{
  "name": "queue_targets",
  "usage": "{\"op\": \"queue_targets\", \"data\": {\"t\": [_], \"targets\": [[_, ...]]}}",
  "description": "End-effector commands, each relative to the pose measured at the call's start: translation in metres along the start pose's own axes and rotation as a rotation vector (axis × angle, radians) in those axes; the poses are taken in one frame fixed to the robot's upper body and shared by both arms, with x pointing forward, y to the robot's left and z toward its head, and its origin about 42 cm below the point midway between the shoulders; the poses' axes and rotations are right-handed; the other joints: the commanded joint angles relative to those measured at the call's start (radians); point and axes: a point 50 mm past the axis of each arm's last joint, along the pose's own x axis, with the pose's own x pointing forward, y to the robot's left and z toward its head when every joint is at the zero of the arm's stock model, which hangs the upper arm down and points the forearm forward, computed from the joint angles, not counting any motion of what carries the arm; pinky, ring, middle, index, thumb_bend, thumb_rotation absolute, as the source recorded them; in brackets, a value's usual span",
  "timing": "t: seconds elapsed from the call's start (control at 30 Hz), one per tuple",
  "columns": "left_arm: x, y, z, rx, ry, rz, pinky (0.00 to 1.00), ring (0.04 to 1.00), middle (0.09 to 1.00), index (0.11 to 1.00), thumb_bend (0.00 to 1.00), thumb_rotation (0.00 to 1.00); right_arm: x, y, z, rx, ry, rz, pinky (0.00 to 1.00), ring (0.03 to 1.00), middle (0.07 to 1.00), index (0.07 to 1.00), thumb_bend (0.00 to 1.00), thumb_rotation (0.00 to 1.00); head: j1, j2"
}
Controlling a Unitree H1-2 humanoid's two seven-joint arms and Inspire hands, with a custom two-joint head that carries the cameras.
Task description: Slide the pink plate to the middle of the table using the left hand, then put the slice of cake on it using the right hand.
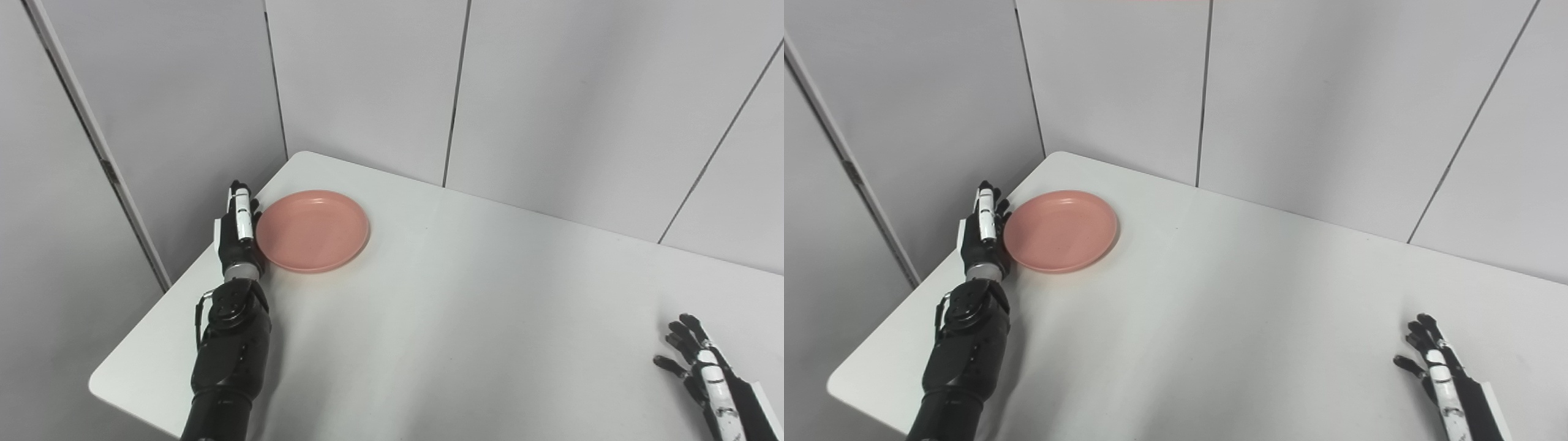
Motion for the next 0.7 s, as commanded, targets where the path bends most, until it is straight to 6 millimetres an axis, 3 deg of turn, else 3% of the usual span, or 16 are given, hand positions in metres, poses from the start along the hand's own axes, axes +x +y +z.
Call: {"op": "queue_targets", "data": {"t": [0.0,0.3,0.67], "targets": [[0.008,-0.011,0.005,0.002,0.0,-0.027,0.98,0.974,0.976,0.975,0.31,1.0,-0.004,-0.011,-0.005,-0.035,0.037,-0.022,0.92,0.924,0.926,0.932,0.12,1.0,-0.001,0.001],[0.005,-0.025,-0.006,-0.005,0.053,-0.073,0.96,0.959,0.973,0.964,0.34,1.0,-0.005,-0.005,-0.004,-0.052,0.041,-0.03,0.9,0.915,0.917,0.922,0.11,1.0,-0.035,0.001],[-0.015,-0.075,-0.024,0.078,0.111,-0.255,0.94,0.941,0.965,0.956,0.33,1.0,-0.003,0.0,-0.009,-0.048,0.024,-0.028,0.91,0.905,0.901,0.911,0.12,1.0,-0.072,0.007]]}}
